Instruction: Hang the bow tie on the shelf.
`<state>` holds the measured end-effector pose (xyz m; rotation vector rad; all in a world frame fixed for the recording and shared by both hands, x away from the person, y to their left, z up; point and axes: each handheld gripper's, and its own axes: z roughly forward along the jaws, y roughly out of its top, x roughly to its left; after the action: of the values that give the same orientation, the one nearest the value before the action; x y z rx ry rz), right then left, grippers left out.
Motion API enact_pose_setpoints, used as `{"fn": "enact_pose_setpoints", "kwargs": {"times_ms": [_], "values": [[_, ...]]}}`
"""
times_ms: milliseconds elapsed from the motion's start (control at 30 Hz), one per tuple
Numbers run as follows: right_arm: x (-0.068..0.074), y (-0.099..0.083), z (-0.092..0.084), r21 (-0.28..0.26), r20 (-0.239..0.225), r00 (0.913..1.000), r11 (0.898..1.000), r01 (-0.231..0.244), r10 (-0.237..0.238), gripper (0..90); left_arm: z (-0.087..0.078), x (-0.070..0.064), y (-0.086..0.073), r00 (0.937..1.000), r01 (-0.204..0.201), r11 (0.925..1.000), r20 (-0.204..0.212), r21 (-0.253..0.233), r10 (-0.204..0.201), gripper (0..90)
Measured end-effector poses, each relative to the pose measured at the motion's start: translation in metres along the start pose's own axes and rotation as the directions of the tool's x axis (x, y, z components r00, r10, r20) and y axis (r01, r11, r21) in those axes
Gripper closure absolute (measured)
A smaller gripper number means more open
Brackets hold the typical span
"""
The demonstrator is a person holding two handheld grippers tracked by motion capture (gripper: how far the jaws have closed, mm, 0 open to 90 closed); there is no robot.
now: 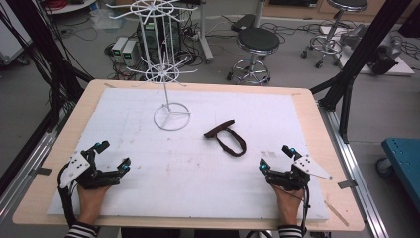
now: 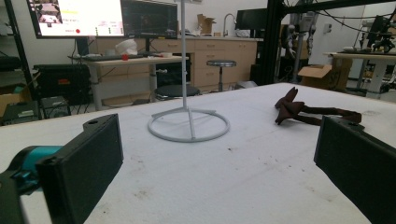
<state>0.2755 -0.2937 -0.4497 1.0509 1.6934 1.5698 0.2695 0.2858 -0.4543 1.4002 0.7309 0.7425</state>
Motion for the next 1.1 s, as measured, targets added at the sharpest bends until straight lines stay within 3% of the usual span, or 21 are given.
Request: {"fn": "enact_pose_setpoints", "kwargs": {"times_ms": [733,900,1100], "values": [[0.001,0.003,-0.003,-0.009,-0.003,0.9998,1.000,-0.020,0.020,0.7,0.000,0.000,0.000,1.0000,-0.002,1.0000,0.000,0.000,0.002,1.7],[0.002,0.010,-0.001,-0.014,-0.006,1.0000,1.000,0.005,-0.005,0.7,0.000,0.000,0.000,1.0000,-0.001,1.0000,0.000,-0.001,0.001,1.7],[0.003,0.031,0.007,0.031,-0.038,0.9979,0.998,0.053,-0.052,0.7,0.000,0.000,0.000,1.0000,-0.001,1.0000,-0.001,0.000,0.001,1.7]]}}
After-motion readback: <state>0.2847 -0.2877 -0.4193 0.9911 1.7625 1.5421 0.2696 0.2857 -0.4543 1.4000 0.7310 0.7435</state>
